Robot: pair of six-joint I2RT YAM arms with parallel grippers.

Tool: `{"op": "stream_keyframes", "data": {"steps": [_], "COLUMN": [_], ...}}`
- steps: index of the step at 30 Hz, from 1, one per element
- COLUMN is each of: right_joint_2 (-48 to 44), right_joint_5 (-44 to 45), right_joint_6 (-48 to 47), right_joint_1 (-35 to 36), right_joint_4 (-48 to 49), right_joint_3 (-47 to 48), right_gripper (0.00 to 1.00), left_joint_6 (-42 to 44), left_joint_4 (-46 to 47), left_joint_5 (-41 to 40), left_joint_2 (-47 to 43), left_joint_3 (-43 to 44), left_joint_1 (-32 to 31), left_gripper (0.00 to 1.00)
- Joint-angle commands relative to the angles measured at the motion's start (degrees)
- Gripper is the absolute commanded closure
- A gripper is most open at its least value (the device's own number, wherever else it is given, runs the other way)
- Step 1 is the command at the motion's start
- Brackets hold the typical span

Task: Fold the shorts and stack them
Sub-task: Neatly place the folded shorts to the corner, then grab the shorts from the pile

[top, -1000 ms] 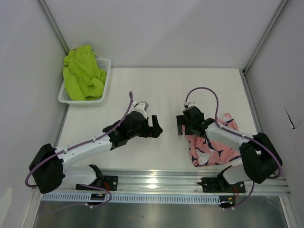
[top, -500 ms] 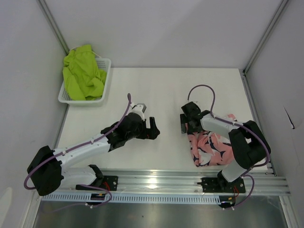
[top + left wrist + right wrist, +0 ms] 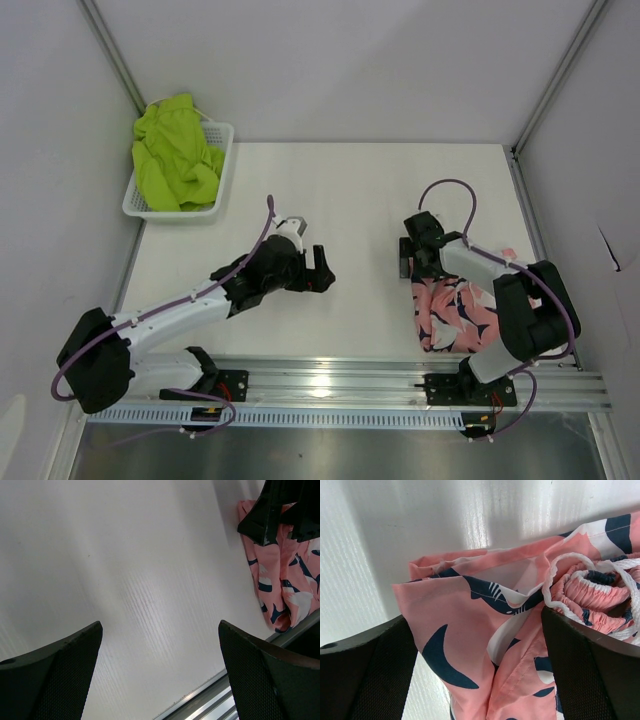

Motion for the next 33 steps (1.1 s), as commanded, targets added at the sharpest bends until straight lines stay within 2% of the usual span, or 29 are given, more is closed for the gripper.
{"op": "stream_keyframes", "data": {"steps": [1,8,9,14,18,22,25,30,33], "right_joint_2": [-3.4,-8.5,-8.76,-10.87,-11.67,-12.28,-13.86,-15.8,-15.27], "right_joint_5": [2.57,0.03,-0.5,-1.47,-4.11,0.71,1.43,1.0,0.99], "right_joint_6": [-0.82,-0.99,-1.6,-2.4,-2.22,-3.89,-2.93,-0.29,0.15], "right_joint_1": [0.06,1.99,3.65,8.49,11.13,15.43,16.85,17.81,18.43], "right_joint_4": [-0.97,-3.61,-3.17,6.64,15.8,24.06,34.58,43.31,45.96], "right_joint_3": [1.06,11.06,11.95,11.96,8.19,1.79,-4.88,-11.76,-13.35], "right_gripper": [0.01,0.0,0.01,0.0,0.01,0.0,0.01,0.0,0.01], "left_joint_6": [2.01,3.42,3.34,3.25,1.23,-0.88,-1.41,-1.15,-1.94], "left_joint_4": [-0.38,-6.45,-7.15,-7.86,-9.79,-11.11,-13.21,-16.12,-15.77], "left_joint_5": [2.07,-0.91,-0.91,4.96,7.78,5.77,1.47,-1.79,1.18], "left_joint_2": [-1.48,-5.34,-6.13,-9.91,-10.18,-10.09,-9.04,-5.7,-2.72], "left_joint_3": [0.2,2.75,2.84,3.1,4.68,8.1,12.06,19.62,21.81], "left_joint_1": [2.66,9.77,12.39,21.81,29.8,33.59,35.88,43.26,49.57], "left_gripper": [0.01,0.01,0.01,0.01,0.01,0.01,0.01,0.01,0.01]}}
